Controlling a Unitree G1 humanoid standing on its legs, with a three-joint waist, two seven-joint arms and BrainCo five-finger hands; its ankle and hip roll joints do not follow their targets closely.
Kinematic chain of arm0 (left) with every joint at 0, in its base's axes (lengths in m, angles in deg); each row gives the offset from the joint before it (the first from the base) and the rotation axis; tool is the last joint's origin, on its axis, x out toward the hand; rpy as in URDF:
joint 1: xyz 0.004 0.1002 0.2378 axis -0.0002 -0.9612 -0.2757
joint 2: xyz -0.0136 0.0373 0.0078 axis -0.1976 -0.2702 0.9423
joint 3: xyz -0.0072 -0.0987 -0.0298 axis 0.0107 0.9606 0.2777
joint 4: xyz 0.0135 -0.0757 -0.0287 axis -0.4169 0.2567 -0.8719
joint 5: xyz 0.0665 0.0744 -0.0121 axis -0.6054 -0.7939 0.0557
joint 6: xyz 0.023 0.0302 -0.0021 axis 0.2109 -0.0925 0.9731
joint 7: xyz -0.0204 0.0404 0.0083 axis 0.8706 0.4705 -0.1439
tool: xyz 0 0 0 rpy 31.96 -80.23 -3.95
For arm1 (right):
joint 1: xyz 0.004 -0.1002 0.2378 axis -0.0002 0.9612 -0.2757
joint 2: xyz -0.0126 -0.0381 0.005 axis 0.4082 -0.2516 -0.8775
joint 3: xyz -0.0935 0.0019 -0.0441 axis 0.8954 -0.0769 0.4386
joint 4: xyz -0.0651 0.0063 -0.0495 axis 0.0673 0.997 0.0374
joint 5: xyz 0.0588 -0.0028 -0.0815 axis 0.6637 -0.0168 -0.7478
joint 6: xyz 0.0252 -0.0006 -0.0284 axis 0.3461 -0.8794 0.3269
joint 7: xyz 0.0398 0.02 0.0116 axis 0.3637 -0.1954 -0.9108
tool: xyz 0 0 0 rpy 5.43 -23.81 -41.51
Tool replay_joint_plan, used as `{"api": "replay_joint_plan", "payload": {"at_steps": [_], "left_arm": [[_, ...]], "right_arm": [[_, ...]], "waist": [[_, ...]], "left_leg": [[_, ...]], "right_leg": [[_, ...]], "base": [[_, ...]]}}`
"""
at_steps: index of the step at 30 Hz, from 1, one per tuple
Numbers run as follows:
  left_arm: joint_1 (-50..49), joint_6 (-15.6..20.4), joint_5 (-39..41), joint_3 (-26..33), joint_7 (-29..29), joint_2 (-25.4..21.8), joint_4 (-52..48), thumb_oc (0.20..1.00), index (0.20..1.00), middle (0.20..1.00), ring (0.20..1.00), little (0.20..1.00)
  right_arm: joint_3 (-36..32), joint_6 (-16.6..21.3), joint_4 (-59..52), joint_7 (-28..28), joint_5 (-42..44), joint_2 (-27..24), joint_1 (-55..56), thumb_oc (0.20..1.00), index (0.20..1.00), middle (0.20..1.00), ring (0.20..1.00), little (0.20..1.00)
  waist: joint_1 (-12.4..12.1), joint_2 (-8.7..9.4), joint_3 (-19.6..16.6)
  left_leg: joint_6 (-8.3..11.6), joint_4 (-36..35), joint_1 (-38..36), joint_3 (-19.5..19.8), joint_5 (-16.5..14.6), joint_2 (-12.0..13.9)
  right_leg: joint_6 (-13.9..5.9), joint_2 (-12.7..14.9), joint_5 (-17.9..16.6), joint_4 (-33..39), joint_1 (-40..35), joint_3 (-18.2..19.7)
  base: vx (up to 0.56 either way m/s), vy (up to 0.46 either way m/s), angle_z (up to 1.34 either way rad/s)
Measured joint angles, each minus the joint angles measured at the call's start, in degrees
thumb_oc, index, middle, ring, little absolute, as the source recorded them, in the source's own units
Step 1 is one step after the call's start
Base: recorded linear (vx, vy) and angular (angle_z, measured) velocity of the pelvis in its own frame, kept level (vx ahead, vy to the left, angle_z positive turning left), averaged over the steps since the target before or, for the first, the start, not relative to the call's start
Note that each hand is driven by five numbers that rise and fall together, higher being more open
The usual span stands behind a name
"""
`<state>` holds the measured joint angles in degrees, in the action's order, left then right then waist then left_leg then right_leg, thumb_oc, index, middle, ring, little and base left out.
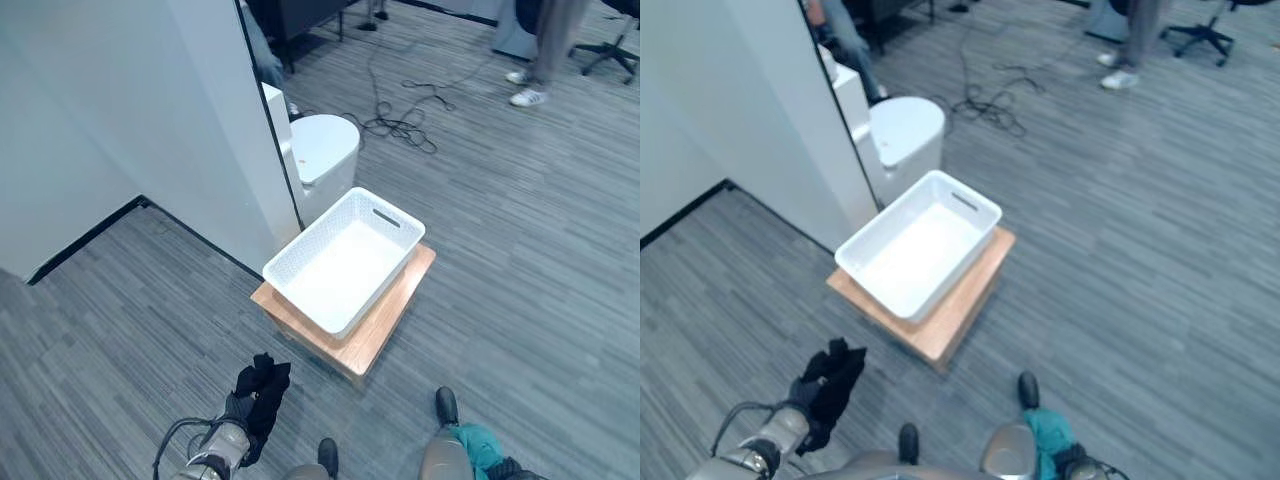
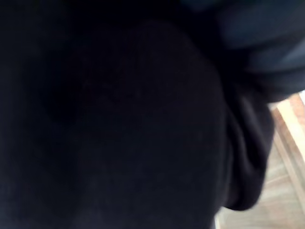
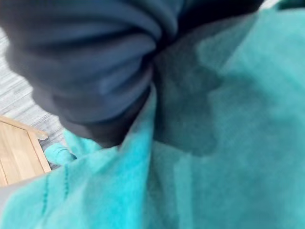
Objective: Tidy up the quilt and then pick up the clothes from the bed and put them into the laundry hamper.
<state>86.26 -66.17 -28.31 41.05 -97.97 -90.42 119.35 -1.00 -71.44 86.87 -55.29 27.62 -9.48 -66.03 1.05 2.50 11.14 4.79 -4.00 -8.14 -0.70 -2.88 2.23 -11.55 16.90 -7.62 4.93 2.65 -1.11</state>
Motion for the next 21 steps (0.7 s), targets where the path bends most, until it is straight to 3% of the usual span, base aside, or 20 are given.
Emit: {"api": "replay_joint_plan", "payload": {"at_steps": [1,2,3,5,6,7,9,10,11,12,13,14,15,16,17,18,21], "left_arm": [[-1.11,0.25,0.69,0.39,-0.2,2.09,0.0,0.2,0.2,0.2,0.2,0.2],[-2.77,0.33,0.8,0.54,-0.27,2.91,0.16,0.2,0.2,0.2,0.2,0.2],[-3.57,0.29,0.79,1.49,-0.15,5.02,1.09,0.2,0.2,0.2,0.2,0.2],[-3.58,0.21,0.87,1.56,0.33,6.34,2.06,0.2,0.2,0.2,0.2,0.2],[-4.17,-0.38,1.39,1.45,0.32,5.09,1.8,0.2,0.2,0.2,0.2,0.2],[-4.99,-0.53,1.87,1.54,0.71,4.66,1.75,0.2,0.2,0.2,0.2,0.2],[-5.26,-0.97,1.9,2.51,0.83,4.57,2.44,0.2,0.2,0.2,0.2,0.2],[-6.21,-1.62,1.98,3.31,1.25,4.48,3.38,0.2,0.2,0.2,0.2,0.2],[-7.22,-1.65,2.09,4.33,1.74,4.08,3.77,0.2,0.2,0.2,0.2,0.2],[-7.23,-2.32,2.18,4.18,1.95,4.03,5.25,0.2,0.2,0.2,0.2,0.2],[-7.3,-2.63,2.2,4.03,2.04,3.7,5.04,0.2,0.2,0.2,0.2,0.2],[-8.06,-2.63,2.2,2.94,2.0,2.39,4.85,0.2,0.2,0.2,0.2,0.2],[-7.88,-2.47,2.19,2.5,1.96,1.29,4.26,0.2,0.2,0.2,0.2,0.2],[-8.12,-2.73,2.18,2.62,1.97,-0.44,4.29,0.2,0.2,0.2,0.2,0.2],[-8.91,-2.83,2.17,2.74,1.98,-1.29,4.2,0.2,0.2,0.2,0.2,0.2],[-9.13,-2.95,2.15,2.72,2.02,-1.27,4.12,0.2,0.2,0.2,0.2,0.2],[-8.22,-2.51,1.75,2.1,2.21,-0.62,2.98,0.2,0.2,0.2,0.2,0.2]], "right_arm": [[0.15,-0.24,-0.28,-0.12,-1.25,-1.56,-0.3,0.2,0.2,0.2,0.2,0.2],[0.12,-0.26,-0.89,-0.15,-1.43,-1.81,-1.49,0.2,0.2,0.2,0.2,0.2],[0.08,-0.11,-2.79,-0.05,-1.54,-3.29,-2.33,0.2,0.2,0.2,0.2,0.2],[-0.02,0.1,-3.3,0.07,-1.54,-4.09,-1.91,0.2,0.2,0.2,0.2,0.2],[-0.93,0.24,-4.65,0.32,-1.37,-4.86,-1.59,0.2,0.2,0.2,0.2,0.2],[-2.06,0.4,-4.37,0.56,-1.01,-6.4,-2.44,0.2,0.2,0.2,0.2,0.2],[-4.85,0.61,-2.53,0.63,-0.73,-7.17,-3.74,0.2,0.2,0.2,0.2,0.2],[-6.93,0.73,-2.59,0.72,0.29,-7.41,-2.45,0.2,0.2,0.2,0.2,0.2],[-7.96,0.89,-2.39,0.63,1.2,-7.04,-2.59,0.2,0.2,0.2,0.2,0.2],[-9.11,1.07,-3.43,0.66,2.53,-6.5,-2.26,0.2,0.2,0.2,0.2,0.2],[-8.98,1.18,-3.65,0.77,3.4,-6.32,-1.36,0.2,0.2,0.2,0.2,0.2],[-8.96,0.74,-3.77,0.49,4.21,-5.89,-1.29,0.2,0.2,0.2,0.2,0.2],[-8.86,0.69,-4.51,0.46,4.69,-5.9,-1.84,0.2,0.2,0.2,0.2,0.2],[-9.66,0.88,-7.45,0.79,5.46,-6.41,-2.57,0.2,0.2,0.2,0.2,0.2],[-10.91,1.02,-13.53,1.16,5.66,-8.1,-2.68,0.2,0.2,0.2,0.2,0.2],[-11.59,0.97,-18.24,1.82,5.57,-9.46,-1.61,0.2,0.2,0.2,0.2,0.2],[-15.68,2.3,-30.09,4.15,5.09,-17.39,1.07,0.2,0.2,0.2,0.2,0.2]], "waist": [[0.19,-1.63,-0.08],[-0.39,-3.34,-0.06],[0.42,-3.49,0.0],[1.65,-1.01,0.44],[1.8,-0.04,-0.02],[0.64,0.42,-0.98],[0.59,0.06,-1.33],[0.68,-1.0,-2.26],[0.2,-1.64,-2.68],[1.53,-1.3,-1.74],[3.6,-1.27,-2.21],[4.89,-0.67,-1.85],[5.02,0.82,-1.53],[4.95,2.6,-1.08],[4.85,3.13,-0.91],[4.92,3.06,-0.77],[6.11,2.5,-0.48]], "left_leg": [[0.75,0.69,0.15,0.3,-0.06,4.29],[2.26,2.23,1.55,-1.05,1.29,5.39],[2.76,6.08,5.37,-4.58,3.86,7.19],[2.16,12.02,8.63,-17.67,5.53,9.78],[0.21,16.81,10.62,-27.25,3.7,11.87],[-1.47,19.8,12.73,-32.45,0.73,9.82],[-2.92,23.18,14.07,-34.77,-1.17,7.04],[-4.28,20.06,12.6,-34.57,-3.52,5.09],[-6.41,15.88,10.25,-34.66,-5.35,4.19],[-7.9,13.64,9.75,-30.75,-3.46,3.53],[-8.3,11.94,9.29,-28.12,-3.28,3.16],[-9.56,9.26,7.71,-25.79,-1.26,1.77],[-10.21,7.51,7.1,-25.21,-0.44,1.0],[-9.42,5.75,6.72,-25.26,1.74,-0.03],[-9.07,4.52,6.81,-25.17,2.47,-0.23],[-8.6,4.07,6.87,-24.35,2.75,-0.5],[-7.86,1.41,5.7,-19.25,3.28,-3.7]], "right_leg": [[0.63,-3.49,-2.32,-0.26,-0.63,0.49],[1.39,-4.97,-2.1,-0.33,-1.33,-1.05],[3.2,-5.61,-1.28,-0.39,-2.64,-5.37],[5.06,-5.0,-0.08,-0.42,-5.29,-10.66],[6.76,-5.47,1.96,-0.24,-8.08,-15.92],[7.9,-5.89,4.12,-0.21,-8.65,-18.74],[6.55,-6.48,5.06,-0.24,-9.42,-23.05],[6.1,-8.03,6.19,-1.54,-9.94,-24.83],[4.46,-7.81,7.47,-6.42,-9.14,-25.39],[3.2,-5.91,9.66,-19.69,-6.1,-24.91],[1.42,-4.3,9.72,-26.89,-3.62,-23.96],[-0.7,-2.81,9.68,-36.61,0.97,-19.03],[-1.45,-2.75,10.17,-42.03,4.55,-13.78],[-1.28,-3.39,10.29,-45.17,10.04,-7.8],[-1.17,-6.12,10.33,-41.45,13.58,-3.28],[-0.56,-6.92,10.67,-37.09,13.55,-1.26],[0.14,-7.03,10.64,-13.73,7.7,4.35]], "base": [[0.03,-0.327,0.8],[0.04,-0.433,1.16],[0.05,-0.579,1.36],[0.07,-0.43,1.78],[0.11,-0.253,2.0],[0.16,-0.262,1.69],[0.13,-0.025,1.16],[0.09,0.016,0.94],[0.06,-0.024,1.15],[0.0,-0.044,1.17],[-0.01,-0.039,1.63],[-0.03,-0.04,1.24],[-0.02,-0.052,0.86],[0.01,-0.184,0.37],[0.06,-0.148,0.31],[0.06,-0.205,0.29],[0.13,-0.187,0.84]]}}
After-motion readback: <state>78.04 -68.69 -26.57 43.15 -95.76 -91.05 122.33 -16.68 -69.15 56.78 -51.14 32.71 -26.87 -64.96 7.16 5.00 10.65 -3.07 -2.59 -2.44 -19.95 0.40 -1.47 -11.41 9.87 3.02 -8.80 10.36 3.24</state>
